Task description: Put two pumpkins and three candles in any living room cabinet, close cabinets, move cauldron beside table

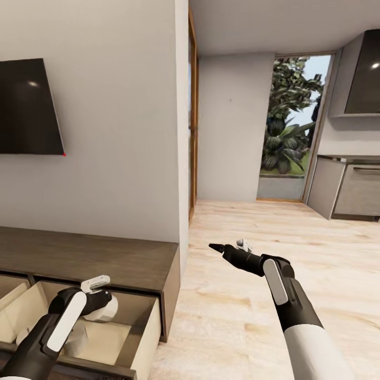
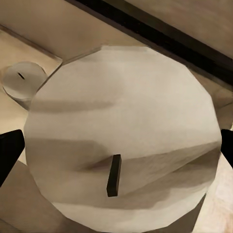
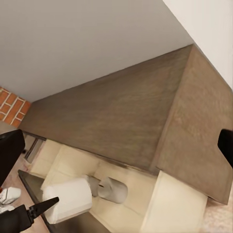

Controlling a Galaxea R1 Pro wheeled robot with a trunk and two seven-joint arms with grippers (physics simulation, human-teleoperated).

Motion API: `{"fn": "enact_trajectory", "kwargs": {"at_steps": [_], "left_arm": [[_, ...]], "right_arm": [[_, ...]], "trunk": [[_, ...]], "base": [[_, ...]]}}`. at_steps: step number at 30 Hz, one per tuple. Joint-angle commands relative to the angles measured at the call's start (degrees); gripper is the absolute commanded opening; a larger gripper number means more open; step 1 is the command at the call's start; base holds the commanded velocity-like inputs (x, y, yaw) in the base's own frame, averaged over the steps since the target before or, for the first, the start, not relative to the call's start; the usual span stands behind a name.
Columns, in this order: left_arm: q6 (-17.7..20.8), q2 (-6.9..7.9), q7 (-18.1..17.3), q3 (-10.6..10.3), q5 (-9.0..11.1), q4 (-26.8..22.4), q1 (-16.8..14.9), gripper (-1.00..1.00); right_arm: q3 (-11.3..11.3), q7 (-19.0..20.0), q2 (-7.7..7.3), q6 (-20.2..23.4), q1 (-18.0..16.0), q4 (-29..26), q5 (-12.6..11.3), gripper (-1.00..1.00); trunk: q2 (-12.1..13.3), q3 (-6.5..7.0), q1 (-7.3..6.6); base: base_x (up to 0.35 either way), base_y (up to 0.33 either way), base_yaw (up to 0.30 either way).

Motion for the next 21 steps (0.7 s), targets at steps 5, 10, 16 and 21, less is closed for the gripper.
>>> {"fn": "enact_trajectory", "kwargs": {"at_steps": [5, 10, 16, 21], "left_arm": [[0.2, -0.03, 0.4, -0.2, 0.7, 1.2, -0.2, -1.0], [0.3, -0.26, -0.1, -0.3, 0.7, 4.6, -0.5, -1.0], [0.1, -2.3, -0.1, -0.9, -0.1, 11.6, -1.6, -1.0], [-0.5, -2.48, 0.0, -1.3, -0.2, 12.1, -1.8, -1.0]], "right_arm": [[-0.1, 0.3, 0.11, 0.3, -0.1, -0.6, 0.1, 1.0], [0.0, 0.2, 0.17, 0.3, -0.1, -1.0, 0.1, 1.0], [0.0, 0.2, 0.23, 0.7, -0.1, -4.1, 0.1, 1.0], [0.0, 0.2, 0.19, 0.7, -0.1, -5.6, 0.1, 1.0]], "trunk": [[-2.1, -0.97, 1.09], [-3.8, -1.89, 2.09], [-3.9, -3.22, 2.24], [-3.9, -3.28, 2.24]], "base": [[0.0, 0.0, 0.0], [0.0, 0.0, 0.0], [0.0, 0.0, 0.0], [0.0, 0.0, 0.0]]}}
